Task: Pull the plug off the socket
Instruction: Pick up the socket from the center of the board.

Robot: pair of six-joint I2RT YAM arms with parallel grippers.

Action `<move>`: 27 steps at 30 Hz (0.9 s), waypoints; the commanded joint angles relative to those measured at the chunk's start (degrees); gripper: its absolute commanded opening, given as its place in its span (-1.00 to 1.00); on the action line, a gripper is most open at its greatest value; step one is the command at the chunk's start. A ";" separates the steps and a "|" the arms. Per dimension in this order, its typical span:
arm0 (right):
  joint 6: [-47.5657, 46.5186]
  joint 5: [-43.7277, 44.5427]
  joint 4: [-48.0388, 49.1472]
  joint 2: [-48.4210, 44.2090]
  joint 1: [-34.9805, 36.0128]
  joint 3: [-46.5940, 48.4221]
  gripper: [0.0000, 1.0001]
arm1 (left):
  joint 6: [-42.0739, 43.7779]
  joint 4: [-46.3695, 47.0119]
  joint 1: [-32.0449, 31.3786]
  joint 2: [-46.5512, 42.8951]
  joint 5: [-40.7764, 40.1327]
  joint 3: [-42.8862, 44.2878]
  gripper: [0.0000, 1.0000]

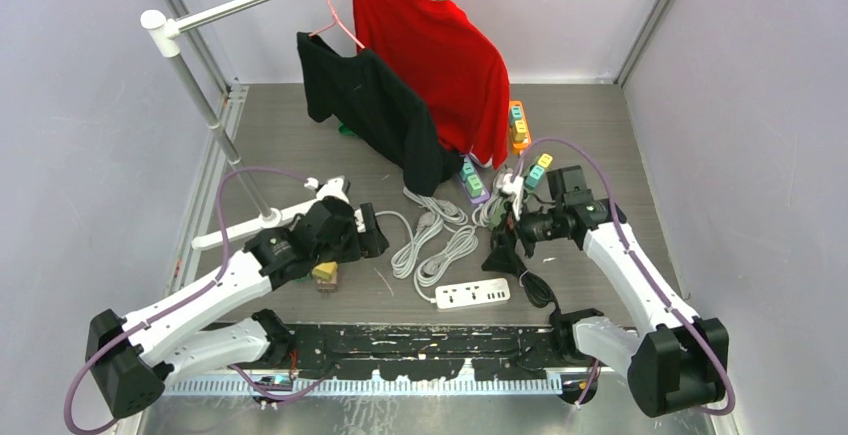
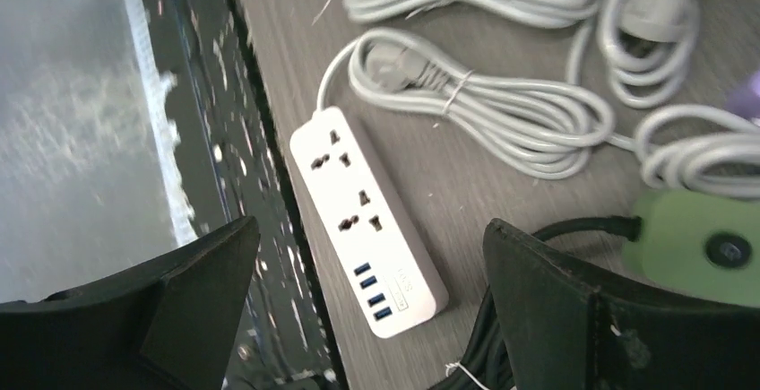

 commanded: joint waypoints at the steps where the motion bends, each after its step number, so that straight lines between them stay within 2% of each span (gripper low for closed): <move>1: -25.62 7.47 -12.58 1.13 7.23 2.15 1.00 | -3.51 13.99 0.27 -4.29 4.06 -5.30 0.68; 3: -30.31 9.37 -12.71 1.58 10.41 1.57 1.00 | -4.54 16.69 0.25 -5.47 4.77 -7.26 0.68; 6: -32.80 12.29 -11.47 2.76 15.06 0.81 1.00 | -4.82 16.06 0.26 -6.75 4.56 -8.19 0.68; 9: -26.11 18.14 -3.65 3.80 19.09 -1.59 0.96 | -4.63 13.97 0.23 -7.77 3.90 -7.92 0.68; 12: -24.42 21.26 0.15 4.79 21.59 -3.47 0.94 | -4.88 13.04 0.18 -9.29 3.85 -8.52 0.68; 21: -20.73 27.26 7.10 5.72 27.46 -9.03 0.83 | -7.13 13.32 0.27 -12.87 3.41 -11.33 0.67; 27: -20.12 30.30 11.21 6.71 29.61 -11.95 0.65 | -7.39 13.46 0.21 -11.74 3.88 -11.05 0.67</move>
